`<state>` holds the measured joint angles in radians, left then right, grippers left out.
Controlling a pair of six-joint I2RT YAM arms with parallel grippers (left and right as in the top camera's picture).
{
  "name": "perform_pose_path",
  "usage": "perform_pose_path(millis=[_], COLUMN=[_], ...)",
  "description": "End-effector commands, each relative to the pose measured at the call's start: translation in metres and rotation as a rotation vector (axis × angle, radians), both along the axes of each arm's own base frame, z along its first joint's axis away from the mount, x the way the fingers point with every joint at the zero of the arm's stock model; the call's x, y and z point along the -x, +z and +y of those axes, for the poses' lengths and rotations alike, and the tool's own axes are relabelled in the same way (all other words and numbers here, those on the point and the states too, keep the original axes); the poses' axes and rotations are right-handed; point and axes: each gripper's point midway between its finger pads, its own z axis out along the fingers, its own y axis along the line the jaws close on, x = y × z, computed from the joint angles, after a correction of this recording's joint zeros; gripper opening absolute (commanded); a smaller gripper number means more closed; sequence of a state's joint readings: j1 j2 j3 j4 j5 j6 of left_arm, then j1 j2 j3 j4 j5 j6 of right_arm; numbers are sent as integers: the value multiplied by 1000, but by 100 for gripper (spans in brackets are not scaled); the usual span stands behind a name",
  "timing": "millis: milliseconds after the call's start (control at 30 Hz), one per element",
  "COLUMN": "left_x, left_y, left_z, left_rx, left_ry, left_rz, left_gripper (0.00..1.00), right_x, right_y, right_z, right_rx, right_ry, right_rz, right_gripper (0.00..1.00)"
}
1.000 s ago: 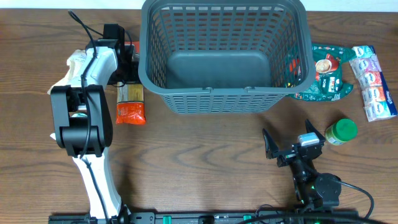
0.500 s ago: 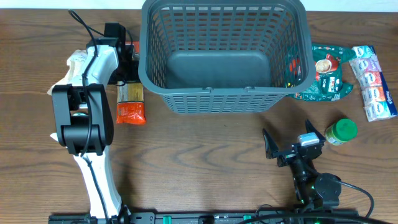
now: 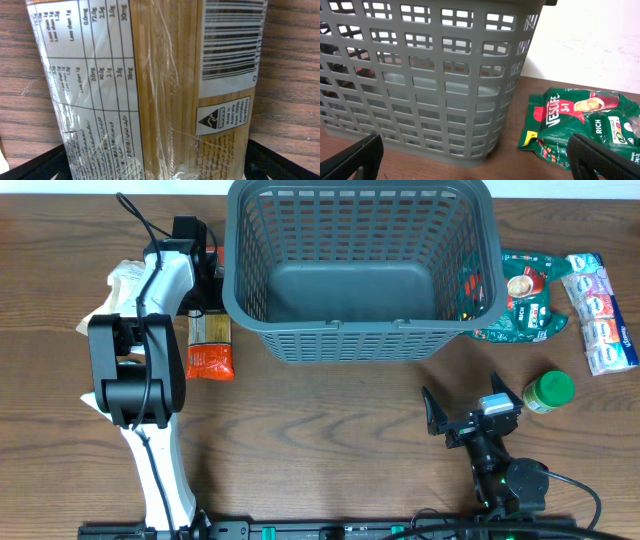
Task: Pack container
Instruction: 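Close the left gripper on the spaghetti packet and lift it, then carry the spaghetti packet into the basket and release it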
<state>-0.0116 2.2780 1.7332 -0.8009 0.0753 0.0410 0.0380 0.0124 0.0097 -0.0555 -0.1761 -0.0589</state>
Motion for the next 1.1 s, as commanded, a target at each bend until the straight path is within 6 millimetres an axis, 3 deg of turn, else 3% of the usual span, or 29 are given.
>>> perform_pose_path(millis=[0,100,133,167,233,533,733,900,1067], left_x=[47,50,51,53,55,58,53,40,29], left_y=[-63,-63,-63,-63,-62,-59,-33,19,104], left_z=[-7,-7,-7,-7,-7,-6,6,26,48], left_rx=[49,49,49,48,48,48,-1,-69,-113], left_ry=[20,21,20,21,21,11,21,45,94], left_rz=[213,225,230,236,244,258,221,114,-90], left_gripper=[99,99,84,51,6,6,6,6,6], right_x=[0,0,0,0,0,0,0,0,0], right_y=[-1,-1,-1,-1,-1,-1,-1,-1,-1], right_z=[2,2,2,2,2,2,2,2,2], right_rx=[-9,-9,-9,-9,-9,-9,-9,-9,-9], right_ry=[8,8,8,8,8,8,8,8,8], right_rz=[1,1,1,1,1,2,2,1,2], right_gripper=[99,99,99,99,99,99,99,99,99])
